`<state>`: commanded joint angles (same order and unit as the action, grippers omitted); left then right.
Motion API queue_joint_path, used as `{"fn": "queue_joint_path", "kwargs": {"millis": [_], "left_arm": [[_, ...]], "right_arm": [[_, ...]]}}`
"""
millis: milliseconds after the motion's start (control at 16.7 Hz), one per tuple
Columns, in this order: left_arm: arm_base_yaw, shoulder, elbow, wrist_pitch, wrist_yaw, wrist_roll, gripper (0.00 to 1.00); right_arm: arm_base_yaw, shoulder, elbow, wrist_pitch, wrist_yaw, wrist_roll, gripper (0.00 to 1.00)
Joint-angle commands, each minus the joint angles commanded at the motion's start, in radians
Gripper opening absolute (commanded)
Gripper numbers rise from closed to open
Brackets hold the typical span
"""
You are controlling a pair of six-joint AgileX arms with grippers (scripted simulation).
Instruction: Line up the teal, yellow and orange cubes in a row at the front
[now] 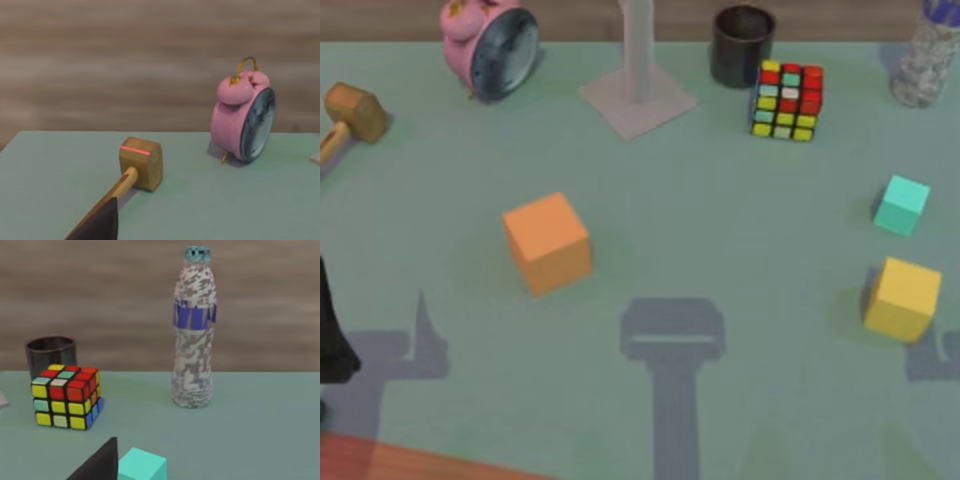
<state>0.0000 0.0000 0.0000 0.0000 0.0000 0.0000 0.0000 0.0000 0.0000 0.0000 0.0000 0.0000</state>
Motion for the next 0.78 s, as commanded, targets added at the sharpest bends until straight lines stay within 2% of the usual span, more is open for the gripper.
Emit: {"fn": "queue_joint_path", "kwargs": {"millis": [360, 540, 780], "left_arm": [[0.0, 0.0, 0.0, 0.0, 0.0, 0.0, 1.0], [0.0, 0.0, 0.0, 0.0, 0.0, 0.0, 1.0], [0.0, 0.0, 0.0, 0.0, 0.0, 0.0, 1.0]], "right_arm": [[0.01, 0.101, 0.102, -0.071, -0.004, -0.054, 1.0], [0.02, 0.285, 0.287, -0.188, -0.004, -0.142, 1.0], [0.035, 0.676, 0.647, -0.408, 0.0, -0.302, 1.0]]}}
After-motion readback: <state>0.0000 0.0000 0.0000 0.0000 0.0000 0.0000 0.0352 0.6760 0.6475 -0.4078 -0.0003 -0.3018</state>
